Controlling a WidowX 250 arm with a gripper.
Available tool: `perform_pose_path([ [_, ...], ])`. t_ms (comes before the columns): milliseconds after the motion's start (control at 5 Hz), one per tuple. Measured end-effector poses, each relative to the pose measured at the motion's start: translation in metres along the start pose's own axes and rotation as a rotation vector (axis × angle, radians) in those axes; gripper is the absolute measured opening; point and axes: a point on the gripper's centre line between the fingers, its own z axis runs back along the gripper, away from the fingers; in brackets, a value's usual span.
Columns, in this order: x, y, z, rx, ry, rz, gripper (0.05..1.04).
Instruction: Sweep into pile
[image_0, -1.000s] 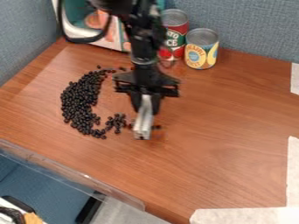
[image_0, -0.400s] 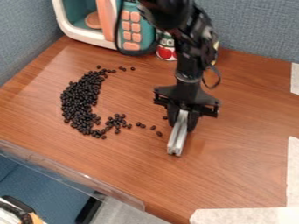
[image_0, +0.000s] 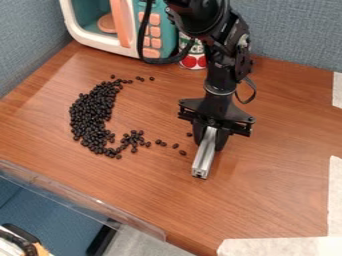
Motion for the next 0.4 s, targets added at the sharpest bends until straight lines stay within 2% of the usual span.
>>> perform_pose_path([
  [400, -0.007, 0.033, -0.002, 0.025, -0.033, 0.025, 0.371],
])
